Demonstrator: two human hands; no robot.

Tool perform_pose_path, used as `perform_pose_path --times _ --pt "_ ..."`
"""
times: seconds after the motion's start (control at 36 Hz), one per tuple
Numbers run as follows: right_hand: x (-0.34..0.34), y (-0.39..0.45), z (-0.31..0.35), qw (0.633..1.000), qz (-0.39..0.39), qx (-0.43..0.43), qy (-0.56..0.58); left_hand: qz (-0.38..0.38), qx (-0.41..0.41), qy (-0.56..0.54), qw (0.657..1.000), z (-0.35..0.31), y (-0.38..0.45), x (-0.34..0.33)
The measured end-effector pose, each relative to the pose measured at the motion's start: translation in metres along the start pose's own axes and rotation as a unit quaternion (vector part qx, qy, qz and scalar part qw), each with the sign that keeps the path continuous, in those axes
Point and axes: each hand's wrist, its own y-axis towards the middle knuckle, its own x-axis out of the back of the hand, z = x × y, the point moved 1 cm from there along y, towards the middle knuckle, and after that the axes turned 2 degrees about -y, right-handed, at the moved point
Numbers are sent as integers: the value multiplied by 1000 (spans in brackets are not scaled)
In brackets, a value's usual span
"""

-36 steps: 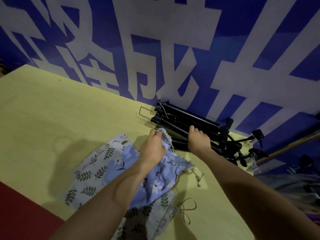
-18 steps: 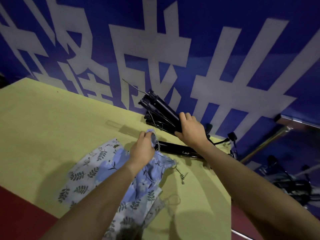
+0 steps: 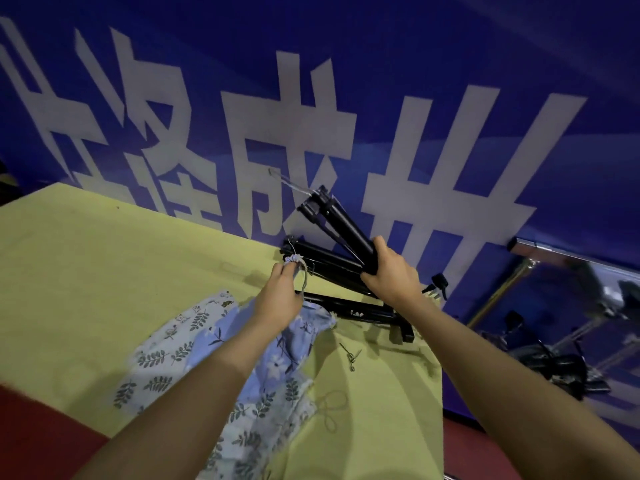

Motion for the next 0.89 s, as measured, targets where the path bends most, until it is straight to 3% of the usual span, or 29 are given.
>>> perform_pose_path --times 0.17,0.39,0.53,0.69,0.89 --pt "-18 -27 -16 997 70 -15 -7 51 11 -37 998 8 -3 -6" --pt "-40 -64 -36 983 159 -16 88 85 71 -53 992 12 -11 -3" --pt "-46 -74 -40 989 128 -12 71 55 84 -55 993 21 -9 -1" --pt "-42 -65 -38 986 96 -24 135 44 79 -38 995 26 -15 2" --pt "-38 -65 -34 983 177 17 52 85 57 -38 994 13 -13 10"
